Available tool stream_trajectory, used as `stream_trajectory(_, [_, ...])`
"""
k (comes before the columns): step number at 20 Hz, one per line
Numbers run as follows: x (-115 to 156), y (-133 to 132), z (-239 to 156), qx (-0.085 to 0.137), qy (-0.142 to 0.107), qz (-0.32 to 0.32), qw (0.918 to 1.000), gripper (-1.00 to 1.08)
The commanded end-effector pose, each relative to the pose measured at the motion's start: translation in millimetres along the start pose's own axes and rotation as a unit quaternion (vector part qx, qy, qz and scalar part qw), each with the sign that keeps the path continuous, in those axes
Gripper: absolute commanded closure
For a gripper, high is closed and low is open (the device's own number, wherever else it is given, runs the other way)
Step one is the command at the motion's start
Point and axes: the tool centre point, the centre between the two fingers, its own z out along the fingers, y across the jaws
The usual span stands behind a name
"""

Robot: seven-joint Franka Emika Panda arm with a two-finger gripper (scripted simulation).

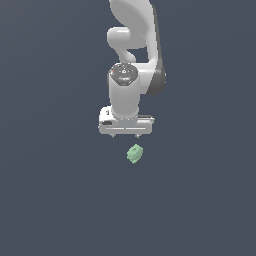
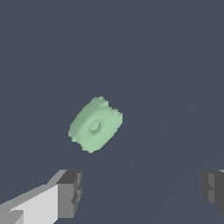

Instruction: Pick up the object and move it to a goal position.

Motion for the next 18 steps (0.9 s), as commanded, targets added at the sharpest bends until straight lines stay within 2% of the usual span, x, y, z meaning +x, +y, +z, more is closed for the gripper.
stream_trajectory(1, [1.2, -1.9, 2.1, 0.000, 0.001, 0.014, 0.9999, -0.92])
stream_trajectory(10, [8.2, -12.6, 14.7, 0.003, 0.006, 0.101, 0.9949, -0.92])
stream_trajectory(18, [15.8, -24.9, 29.4, 0.005, 0.012, 0.200, 0.9796, -0.92])
